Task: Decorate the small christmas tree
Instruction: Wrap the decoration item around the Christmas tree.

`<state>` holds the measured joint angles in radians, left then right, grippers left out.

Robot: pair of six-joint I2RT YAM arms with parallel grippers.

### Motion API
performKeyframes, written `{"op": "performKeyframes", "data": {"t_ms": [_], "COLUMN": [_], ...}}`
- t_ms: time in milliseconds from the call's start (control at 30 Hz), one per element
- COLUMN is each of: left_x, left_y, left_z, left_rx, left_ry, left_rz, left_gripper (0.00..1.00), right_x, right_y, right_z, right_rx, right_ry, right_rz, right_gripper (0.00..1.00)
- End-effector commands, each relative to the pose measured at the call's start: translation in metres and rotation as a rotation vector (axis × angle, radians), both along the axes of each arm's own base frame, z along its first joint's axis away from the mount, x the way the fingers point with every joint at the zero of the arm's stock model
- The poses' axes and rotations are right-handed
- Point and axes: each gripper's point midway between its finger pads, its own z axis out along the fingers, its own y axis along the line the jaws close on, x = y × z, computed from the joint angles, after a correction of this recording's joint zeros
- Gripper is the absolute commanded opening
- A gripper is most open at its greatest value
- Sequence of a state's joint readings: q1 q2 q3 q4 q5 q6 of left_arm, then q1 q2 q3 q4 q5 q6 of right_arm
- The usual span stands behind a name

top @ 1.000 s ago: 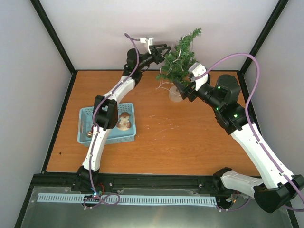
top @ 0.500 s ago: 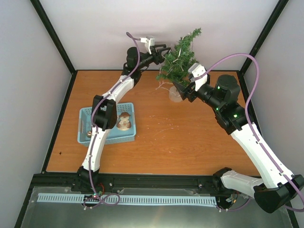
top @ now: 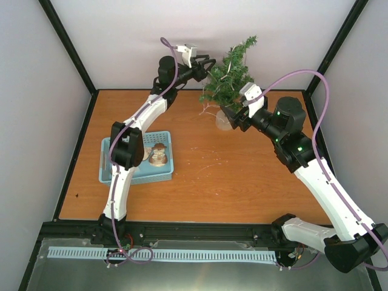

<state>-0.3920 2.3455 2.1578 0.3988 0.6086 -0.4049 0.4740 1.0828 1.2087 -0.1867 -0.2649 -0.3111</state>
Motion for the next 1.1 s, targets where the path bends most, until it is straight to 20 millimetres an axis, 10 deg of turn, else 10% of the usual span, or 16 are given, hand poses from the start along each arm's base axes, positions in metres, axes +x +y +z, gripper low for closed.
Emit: {"op": "performKeyframes", "data": {"t_ms": [0, 1067], "left_x": [-0.0066, -0.0073], "left_y": [0.0050, 0.0147], "left_z": [0.0192, 0.0210], "left_rx": [0.045, 0.139], "left_ry": [-0.046, -0.042], "left_rz": [0.034, 0.099], "left_gripper": [0.48, 0.64], "right_x": [-0.0081, -0.0127], "right_y": [-0.0027, -0.0027], "right_z": [0.0121, 0.0141], "right_rx": [0.010, 0.011], "right_ry": [-0.048, -0.066], "right_rz": [0.000, 0.013], "right_gripper": [0.82, 0.83]}}
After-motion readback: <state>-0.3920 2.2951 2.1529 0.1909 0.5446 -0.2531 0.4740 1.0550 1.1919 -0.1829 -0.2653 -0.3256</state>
